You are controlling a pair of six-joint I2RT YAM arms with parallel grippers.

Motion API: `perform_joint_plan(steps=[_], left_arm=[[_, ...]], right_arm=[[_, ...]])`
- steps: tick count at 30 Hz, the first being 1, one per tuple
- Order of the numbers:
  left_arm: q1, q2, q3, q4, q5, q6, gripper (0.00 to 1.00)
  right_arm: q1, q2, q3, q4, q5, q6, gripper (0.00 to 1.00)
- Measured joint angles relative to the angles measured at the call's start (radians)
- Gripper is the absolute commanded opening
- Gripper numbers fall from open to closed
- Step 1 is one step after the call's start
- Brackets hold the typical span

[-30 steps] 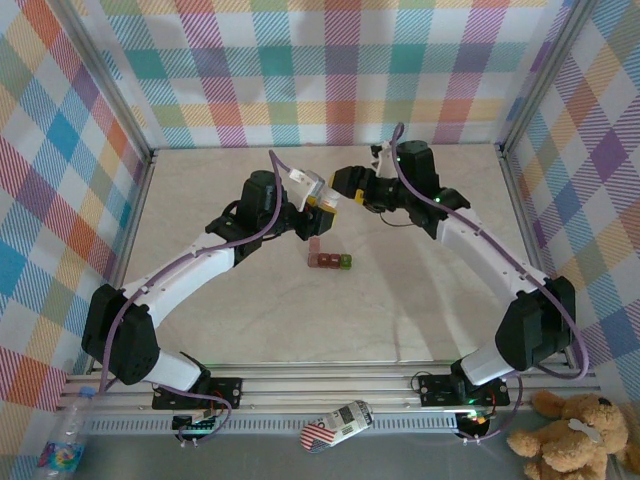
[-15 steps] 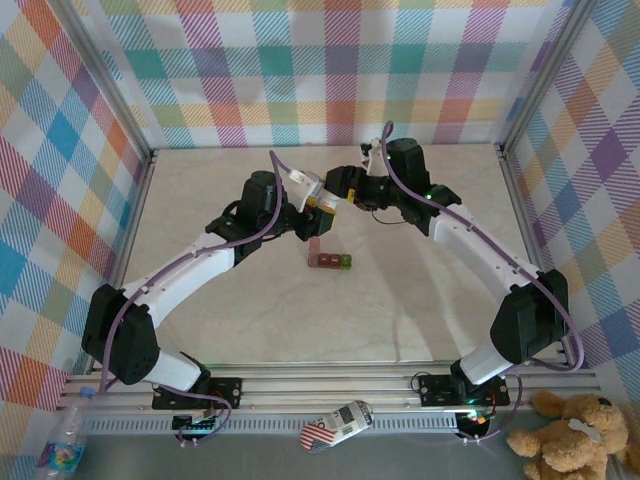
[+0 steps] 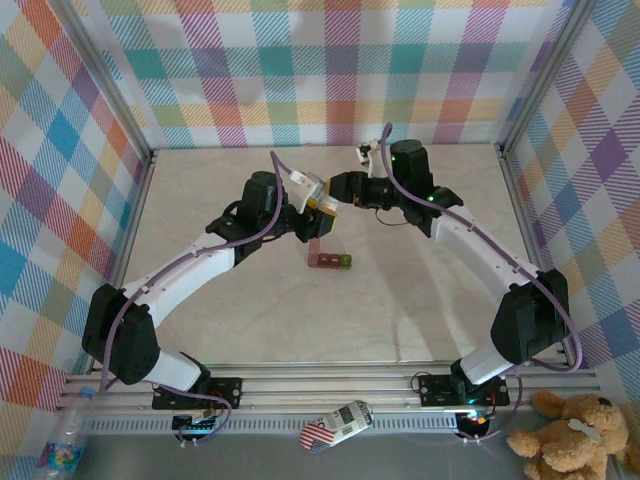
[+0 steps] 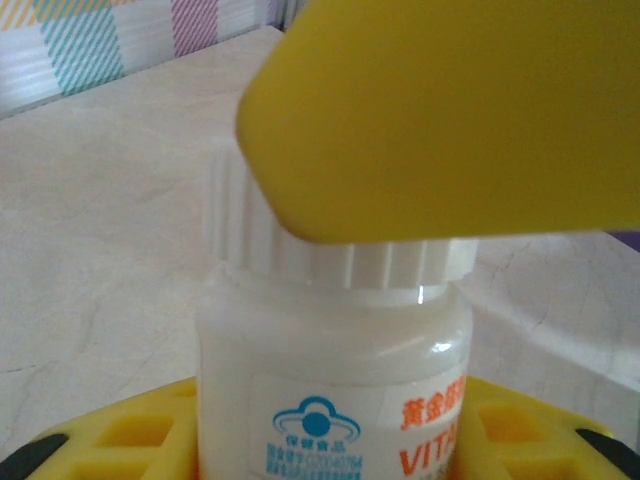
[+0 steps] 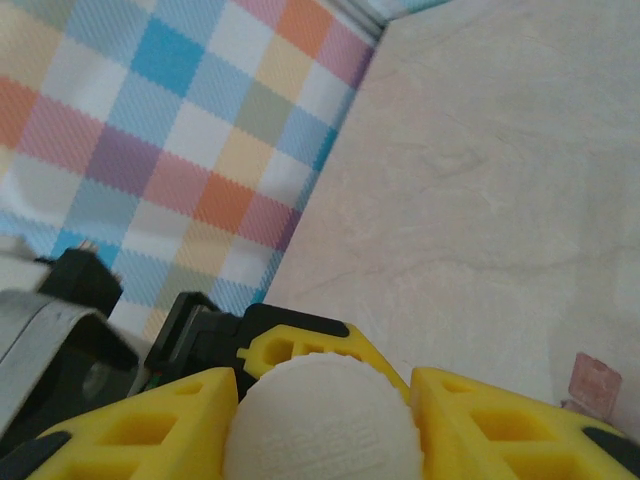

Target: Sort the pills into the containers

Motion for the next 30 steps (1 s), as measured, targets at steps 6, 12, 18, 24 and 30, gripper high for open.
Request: perform_joint_plan(steps=[6, 12, 18, 24, 30], left_arm=[[0.000, 0.000, 0.000, -0.011, 0.043, -0.009, 0.00], [0.000, -0.004, 0.000, -0.011, 0.061, -0.011, 0.00], [0.000, -0.006, 0.000, -0.011, 0.063, -0.011, 0.00], [0.000, -0.006, 0.000, -0.011, 0.061, -0.008, 0.00], [0.000, -0.006, 0.000, -0.011, 0.061, -0.008, 0.00]], right_arm=[[-0.082, -0.002, -0.050, 0.068, -0.217, -0.080, 0.50], [-0.114, -0.002, -0.050, 0.068, -0.241, -0.082, 0.64], [-0.117, -0.010, -0.050, 0.067, -0.195, -0.034, 0.79], [-0.110, -0.058, -0.056, 0.062, -0.126, 0.054, 0.82], [-0.056, -0.066, -0.056, 0.013, -0.038, 0.090, 0.82]])
